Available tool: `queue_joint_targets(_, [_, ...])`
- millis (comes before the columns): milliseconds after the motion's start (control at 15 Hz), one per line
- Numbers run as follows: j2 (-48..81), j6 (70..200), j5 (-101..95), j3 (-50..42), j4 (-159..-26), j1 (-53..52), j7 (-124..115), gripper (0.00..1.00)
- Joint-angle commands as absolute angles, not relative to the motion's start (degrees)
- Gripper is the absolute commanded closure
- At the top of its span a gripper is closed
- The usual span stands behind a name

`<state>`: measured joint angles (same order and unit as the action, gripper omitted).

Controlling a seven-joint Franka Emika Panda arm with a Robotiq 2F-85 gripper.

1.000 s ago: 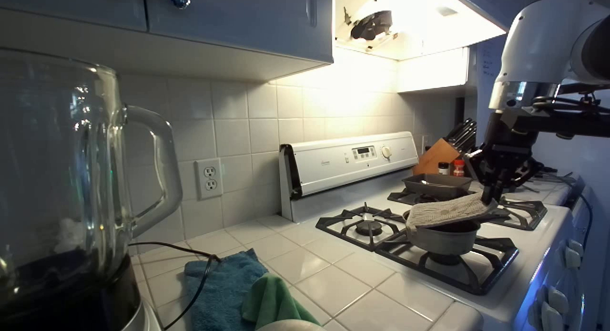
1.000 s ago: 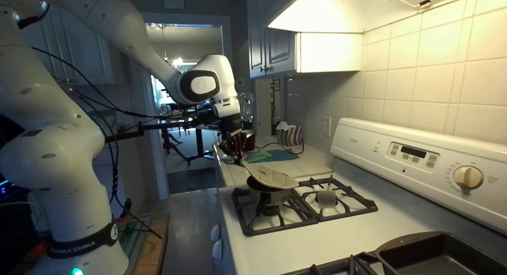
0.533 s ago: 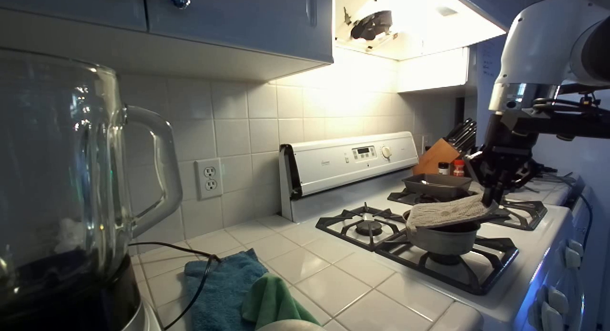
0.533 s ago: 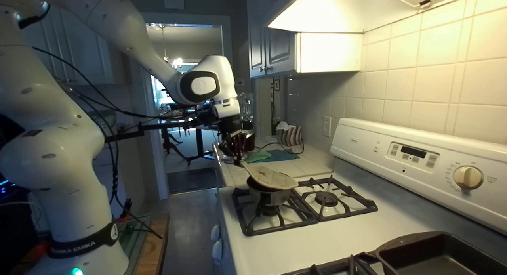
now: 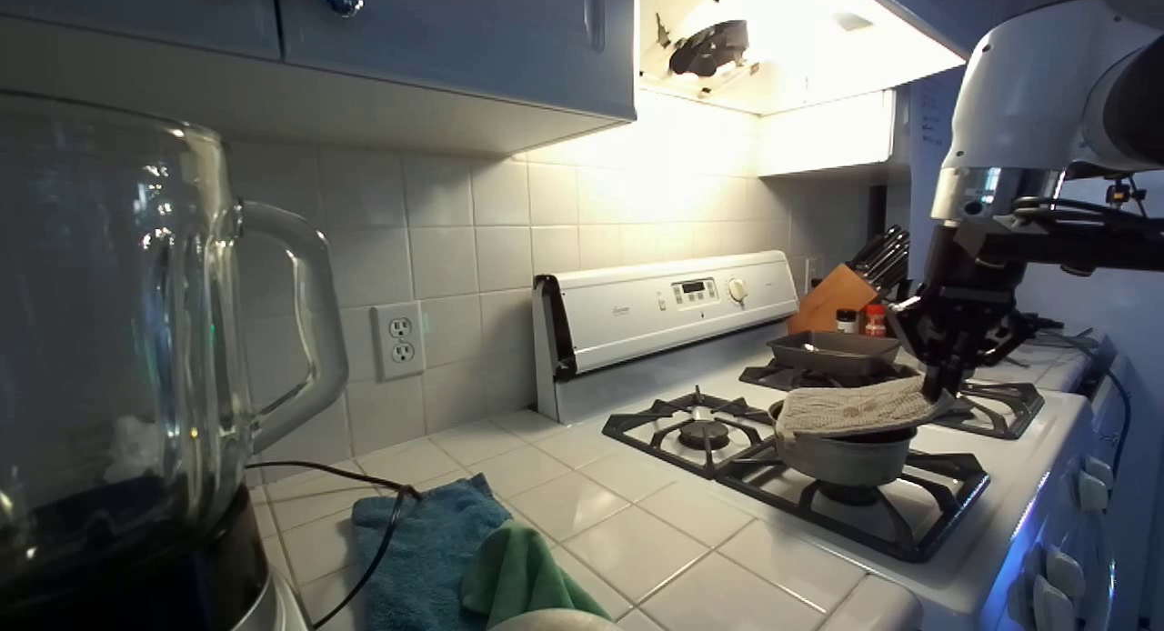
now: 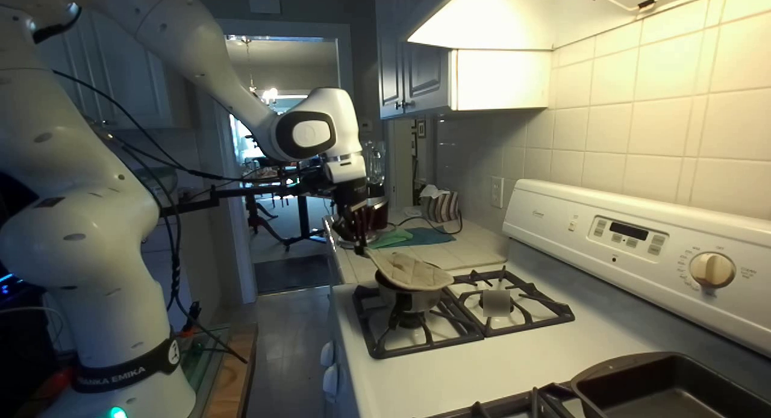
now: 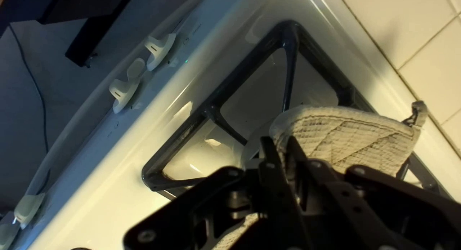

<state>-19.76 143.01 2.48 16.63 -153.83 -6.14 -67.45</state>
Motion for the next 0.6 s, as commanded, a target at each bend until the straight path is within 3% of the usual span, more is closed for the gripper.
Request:
queue_joint_targets(0, [-18.51,142.54,4.09,15.84,-153.01,-6.84,-66.65,0.97])
queue_joint_targets(533, [-17.28,142.87,4.28,15.41,-152.80,-6.85,-66.54,0.97])
